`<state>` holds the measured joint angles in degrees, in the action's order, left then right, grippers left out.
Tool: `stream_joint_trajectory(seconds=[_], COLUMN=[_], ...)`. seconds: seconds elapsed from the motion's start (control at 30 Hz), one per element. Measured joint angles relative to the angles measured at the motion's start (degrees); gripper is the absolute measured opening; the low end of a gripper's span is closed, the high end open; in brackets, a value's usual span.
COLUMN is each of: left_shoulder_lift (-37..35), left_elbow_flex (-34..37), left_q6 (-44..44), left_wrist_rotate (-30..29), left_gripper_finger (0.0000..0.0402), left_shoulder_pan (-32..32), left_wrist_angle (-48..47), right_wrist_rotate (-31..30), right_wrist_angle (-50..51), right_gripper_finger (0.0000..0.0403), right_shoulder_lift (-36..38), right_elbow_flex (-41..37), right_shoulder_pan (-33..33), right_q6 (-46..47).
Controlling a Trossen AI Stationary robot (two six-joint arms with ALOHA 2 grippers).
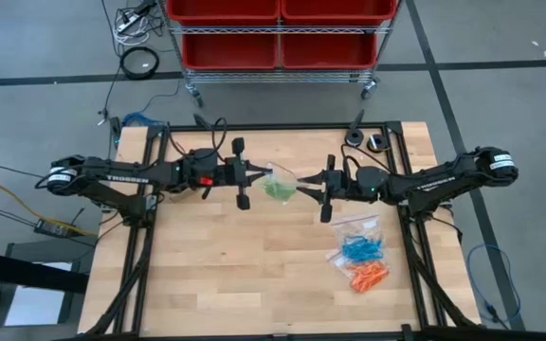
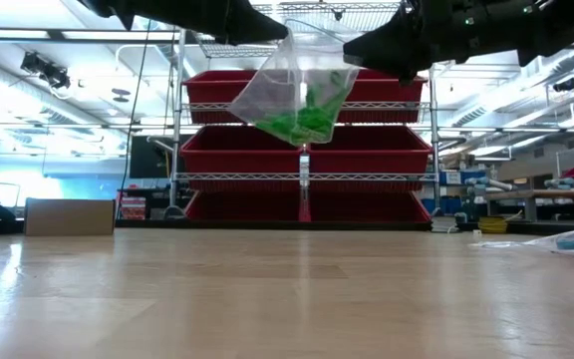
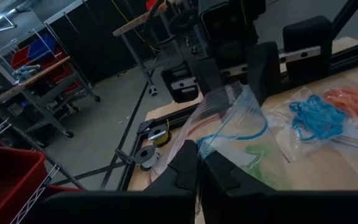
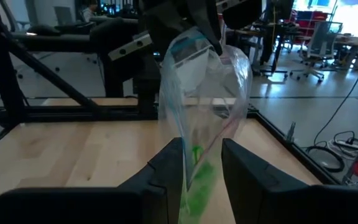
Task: Sort rubber bands
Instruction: Close the transparent zip bag
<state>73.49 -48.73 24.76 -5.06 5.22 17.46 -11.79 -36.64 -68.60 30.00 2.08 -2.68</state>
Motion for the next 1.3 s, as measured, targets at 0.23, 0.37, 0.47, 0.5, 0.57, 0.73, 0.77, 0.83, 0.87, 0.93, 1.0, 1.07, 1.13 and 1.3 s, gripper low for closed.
stream_joint_trajectory(seconds=[0.23, 0.37, 0.47, 0.5, 0.57, 0.73, 0.77, 0.83, 0.87, 0.93, 1.0, 1.07, 1.13, 1.3], left_shoulder_lift=[0.0, 0.0, 0.0, 0.0, 0.0, 0.0, 0.0, 0.0, 0.0, 0.0, 0.0, 0.0, 0.0, 0.0], left_elbow_flex=[0.0, 0.0, 0.0, 0.0, 0.0, 0.0, 0.0, 0.0, 0.0, 0.0, 0.0, 0.0, 0.0, 0.0], left_q6=[0.0, 0.0, 0.0, 0.0, 0.0, 0.0, 0.0, 0.3, 0.7, 2.1, 2.8, 2.9, 2.3, 1.6], left_wrist_rotate=[0.0, 0.4, 0.5, 0.5, 0.5, 0.5, 0.5, 0.7, 0.7, 0.7, 1.5, 4.5, 8.9, 12.5], left_gripper_finger=[0.0010, 0.0010, 0.0010, 0.0010, 0.0010, 0.0010, 0.0010, 0.0010, 0.0010, 0.0010, 0.0010, 0.0010, 0.0010, 0.0013], left_shoulder_pan=[0.0, 0.0, 0.0, 0.0, 0.0, 0.0, 0.0, 0.0, 0.0, 0.0, 0.0, 0.0, 0.0, 0.0], left_wrist_angle=[0.5, 0.4, 0.4, 0.4, 0.4, -0.4, -1.0, -3.0, -4.2, -6.7, -8.2, -8.9, -9.7, -13.1], right_wrist_rotate=[0.0, 0.7, 1.1, 1.1, 1.5, 1.5, 1.6, 2.4, 2.8, 3.6, 5.2, 7.1, 8.8, 13.6], right_wrist_angle=[0.0, 0.2, 0.2, 0.2, 0.2, 0.3, 0.3, 0.6, 0.8, 1.8, 3.3, 4.4, 4.3, 4.4], right_gripper_finger=[0.0084, 0.0053, 0.0025, 0.0016, 0.0004, 0.0005, 0.0003, 0.0001, 0.0001, 0.0001, 0.0000, 0.0000, 0.0000, 0.0000], right_shoulder_lift=[0.0, 0.0, 0.0, 0.0, 0.0, 0.0, 0.0, 0.0, 0.0, 0.0, 0.0, -0.1, -0.8, -4.0], right_elbow_flex=[0.0, 0.0, 0.0, 0.0, 0.0, 0.0, 0.0, 0.0, 0.0, 0.0, 0.0, 0.0, 0.0, 1.9], right_shoulder_pan=[0.0, 0.0, 0.0, 0.0, 0.0, 0.0, 0.0, 0.0, 0.0, -0.1, -0.5, -1.2, -1.8, -3.7], right_q6=[0.0, -0.7, -1.2, -1.4, -1.9, -2.0, -2.0, -1.9, -1.6, -0.9, 0.1, 1.1, 1.6, 2.0])
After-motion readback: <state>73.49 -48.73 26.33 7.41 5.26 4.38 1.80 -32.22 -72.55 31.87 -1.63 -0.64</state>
